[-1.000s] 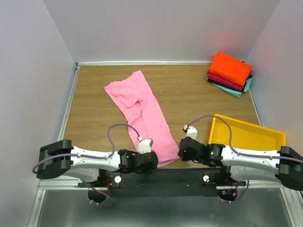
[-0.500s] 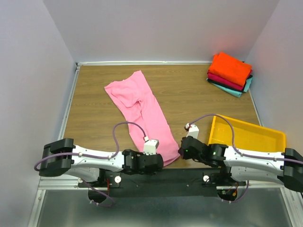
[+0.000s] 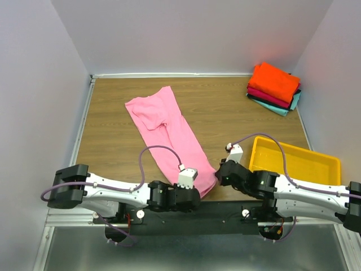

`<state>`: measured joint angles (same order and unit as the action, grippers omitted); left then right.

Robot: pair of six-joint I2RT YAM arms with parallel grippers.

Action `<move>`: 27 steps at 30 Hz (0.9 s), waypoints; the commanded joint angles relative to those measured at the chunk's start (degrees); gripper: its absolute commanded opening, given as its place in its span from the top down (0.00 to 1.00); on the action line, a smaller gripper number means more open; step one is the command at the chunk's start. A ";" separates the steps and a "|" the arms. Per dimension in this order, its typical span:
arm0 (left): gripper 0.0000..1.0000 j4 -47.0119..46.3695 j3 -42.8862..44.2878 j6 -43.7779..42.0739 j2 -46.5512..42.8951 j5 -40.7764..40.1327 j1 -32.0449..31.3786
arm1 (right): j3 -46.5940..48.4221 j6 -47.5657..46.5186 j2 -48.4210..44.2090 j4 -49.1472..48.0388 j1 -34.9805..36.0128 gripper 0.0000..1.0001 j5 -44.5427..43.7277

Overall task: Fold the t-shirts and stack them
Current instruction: Fold the tshirt

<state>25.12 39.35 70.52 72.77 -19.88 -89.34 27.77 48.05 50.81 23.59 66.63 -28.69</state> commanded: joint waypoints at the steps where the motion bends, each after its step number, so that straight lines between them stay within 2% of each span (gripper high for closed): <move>1: 1.00 -1.65 0.90 1.02 1.14 -3.67 -1.01 | 1.67 0.20 -1.24 2.24 -0.27 0.98 -3.92; 6: 1.00 -3.51 -1.38 3.13 -1.23 -10.42 -0.84 | 5.35 -1.29 0.43 2.16 -0.45 0.98 -7.95; 13: 1.00 -6.66 -3.40 1.55 -5.53 -16.33 1.44 | 11.42 -4.28 9.03 -0.47 -0.97 0.98 -11.57; 18: 1.00 -9.56 -7.70 -0.55 -9.22 -19.23 6.97 | 16.42 -7.70 15.98 -5.66 -2.38 0.98 -12.27; 21: 1.00 -14.65 -10.60 -5.11 -13.69 -19.93 11.01 | 20.55 -10.52 22.29 -8.65 -4.83 0.98 -10.70; 27: 1.00 -22.12 -15.08 -9.87 -16.78 -19.32 19.18 | 28.99 -15.43 33.19 -11.90 -10.10 0.98 -6.93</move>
<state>9.91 27.05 64.66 57.43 -35.73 -74.24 51.40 37.26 78.28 16.16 59.94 -37.08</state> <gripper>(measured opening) 0.011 0.025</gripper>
